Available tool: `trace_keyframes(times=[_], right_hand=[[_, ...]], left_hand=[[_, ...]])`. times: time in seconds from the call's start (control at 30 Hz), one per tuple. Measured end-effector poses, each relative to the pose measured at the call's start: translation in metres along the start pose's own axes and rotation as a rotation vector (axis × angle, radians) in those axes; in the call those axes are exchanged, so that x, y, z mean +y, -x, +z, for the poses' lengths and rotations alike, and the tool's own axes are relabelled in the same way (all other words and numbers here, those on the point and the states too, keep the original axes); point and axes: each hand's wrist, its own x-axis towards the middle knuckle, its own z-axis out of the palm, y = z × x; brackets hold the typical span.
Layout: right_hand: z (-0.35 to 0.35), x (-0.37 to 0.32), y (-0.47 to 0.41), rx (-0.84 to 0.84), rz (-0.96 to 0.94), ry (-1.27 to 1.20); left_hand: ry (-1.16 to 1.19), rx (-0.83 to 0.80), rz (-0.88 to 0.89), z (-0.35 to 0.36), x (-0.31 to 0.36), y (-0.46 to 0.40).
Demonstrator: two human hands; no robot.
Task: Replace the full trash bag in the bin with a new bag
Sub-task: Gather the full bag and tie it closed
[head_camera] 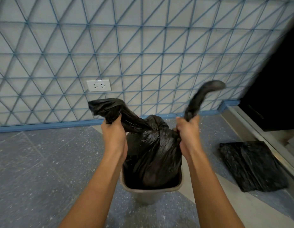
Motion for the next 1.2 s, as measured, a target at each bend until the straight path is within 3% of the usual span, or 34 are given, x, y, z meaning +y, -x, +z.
trace_keyframes(times=[0.07,0.13,0.23,0.33,0.5,0.67,0.77,0.87,0.93,1.1,1.13,1.2], right_hand=[[0.013,-0.005,-0.001,-0.169,-0.125,0.592],[0.026,-0.012,0.006,-0.441,-0.253,0.966],[0.033,-0.024,0.015,-0.815,-0.268,1.065],[0.029,-0.028,0.023,-0.930,-0.246,0.986],[0.026,-0.021,0.029,-0.803,-0.194,0.522],[0.014,-0.010,0.019,-0.534,0.021,0.197],[0.010,-0.010,0.012,-0.487,0.057,0.038],[0.012,-0.010,0.009,-0.350,0.012,0.060],[0.007,-0.016,0.006,-0.166,-0.175,0.150],[-0.042,-0.010,0.031,0.302,-0.763,0.364],[-0.046,-0.004,0.041,0.331,-0.930,0.499],[-0.041,0.009,0.055,0.211,-1.280,0.855]], left_hand=[[-0.125,-0.059,0.098,0.009,0.007,0.001],[-0.270,-0.215,0.209,0.018,0.014,0.003],[-0.520,-0.460,0.339,0.029,0.024,0.002],[-0.849,-0.611,0.476,0.039,0.030,-0.005],[-1.190,-0.745,0.349,0.049,0.027,-0.011],[-1.285,-0.846,0.138,0.028,0.023,-0.015],[-1.258,-0.865,0.190,0.017,0.015,-0.006],[-1.459,-0.760,0.346,0.012,0.003,-0.003],[-1.538,-0.664,0.455,0.009,0.000,-0.004],[-1.379,-0.585,0.402,0.002,-0.002,-0.002],[-1.368,-0.599,0.372,0.003,-0.001,-0.002],[-1.364,-0.654,0.349,0.005,0.001,-0.003]])
